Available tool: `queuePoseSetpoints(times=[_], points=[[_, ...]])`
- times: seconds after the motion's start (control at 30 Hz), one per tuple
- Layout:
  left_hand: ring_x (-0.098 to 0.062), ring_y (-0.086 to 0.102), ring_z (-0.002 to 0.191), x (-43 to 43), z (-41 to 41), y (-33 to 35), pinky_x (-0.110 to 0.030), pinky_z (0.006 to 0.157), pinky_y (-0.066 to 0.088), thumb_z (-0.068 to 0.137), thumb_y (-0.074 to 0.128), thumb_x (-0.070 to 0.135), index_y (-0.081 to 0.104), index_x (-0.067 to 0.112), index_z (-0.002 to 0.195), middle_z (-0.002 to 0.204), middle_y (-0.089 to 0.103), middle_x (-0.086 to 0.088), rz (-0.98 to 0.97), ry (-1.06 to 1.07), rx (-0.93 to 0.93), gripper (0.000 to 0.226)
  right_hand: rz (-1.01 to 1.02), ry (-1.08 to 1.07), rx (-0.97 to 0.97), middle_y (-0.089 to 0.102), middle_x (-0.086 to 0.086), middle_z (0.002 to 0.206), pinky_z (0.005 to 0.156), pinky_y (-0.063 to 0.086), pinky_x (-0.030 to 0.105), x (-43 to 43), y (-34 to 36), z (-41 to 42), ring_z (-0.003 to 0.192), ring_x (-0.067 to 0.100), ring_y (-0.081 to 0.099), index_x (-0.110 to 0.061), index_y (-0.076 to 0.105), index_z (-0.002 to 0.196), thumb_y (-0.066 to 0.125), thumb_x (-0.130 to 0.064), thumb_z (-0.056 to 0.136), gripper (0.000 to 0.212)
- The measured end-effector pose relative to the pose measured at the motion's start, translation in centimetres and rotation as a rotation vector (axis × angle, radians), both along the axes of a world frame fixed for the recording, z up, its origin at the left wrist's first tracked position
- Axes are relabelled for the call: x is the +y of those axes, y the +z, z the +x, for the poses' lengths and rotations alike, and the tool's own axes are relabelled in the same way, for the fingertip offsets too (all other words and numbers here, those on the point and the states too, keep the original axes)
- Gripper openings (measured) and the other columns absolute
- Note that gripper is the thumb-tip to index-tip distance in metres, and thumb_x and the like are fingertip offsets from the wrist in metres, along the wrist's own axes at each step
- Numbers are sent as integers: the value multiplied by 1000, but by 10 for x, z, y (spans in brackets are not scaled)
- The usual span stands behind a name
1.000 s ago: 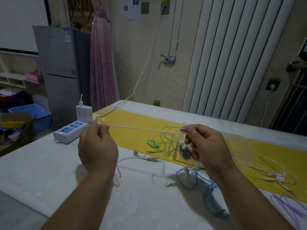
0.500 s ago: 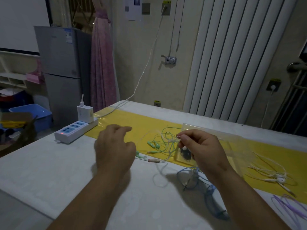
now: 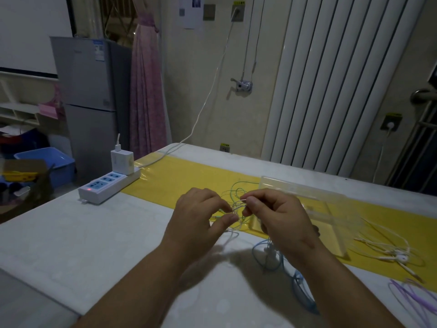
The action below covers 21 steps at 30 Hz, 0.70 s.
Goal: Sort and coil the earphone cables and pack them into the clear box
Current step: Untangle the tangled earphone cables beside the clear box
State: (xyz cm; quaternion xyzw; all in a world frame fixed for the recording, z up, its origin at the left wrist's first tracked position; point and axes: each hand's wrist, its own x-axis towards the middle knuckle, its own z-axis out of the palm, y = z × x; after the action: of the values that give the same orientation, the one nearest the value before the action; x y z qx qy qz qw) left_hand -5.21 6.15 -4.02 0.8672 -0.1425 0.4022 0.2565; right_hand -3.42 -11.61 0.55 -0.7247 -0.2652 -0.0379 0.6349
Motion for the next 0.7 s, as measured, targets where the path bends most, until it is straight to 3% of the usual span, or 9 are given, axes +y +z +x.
queuePoseSetpoints(times=[0.37,0.6,0.7], points=[[-9,50,76,-3,-2,2,-30,70,39,84,54,34,62,22,78,78,57,14,-71,-1,-13,16,34,11,47,67,3,67,47,37,9,0,1,0,45,0,51,-7,72,91,60,-7,92,12],[-4,50,74,1,-7,5,-20,64,39,85,48,38,58,25,77,73,52,17,-230,72,-15,18,-32,-7,52,64,-2,64,46,37,8,-4,0,4,45,-1,51,-9,72,90,60,-8,92,12],[-4,54,79,0,-8,5,-22,67,40,81,52,39,59,26,85,80,58,16,-247,65,5,15,-19,-11,45,63,-3,63,46,36,8,-5,0,4,45,-2,50,-9,72,89,61,-7,92,11]])
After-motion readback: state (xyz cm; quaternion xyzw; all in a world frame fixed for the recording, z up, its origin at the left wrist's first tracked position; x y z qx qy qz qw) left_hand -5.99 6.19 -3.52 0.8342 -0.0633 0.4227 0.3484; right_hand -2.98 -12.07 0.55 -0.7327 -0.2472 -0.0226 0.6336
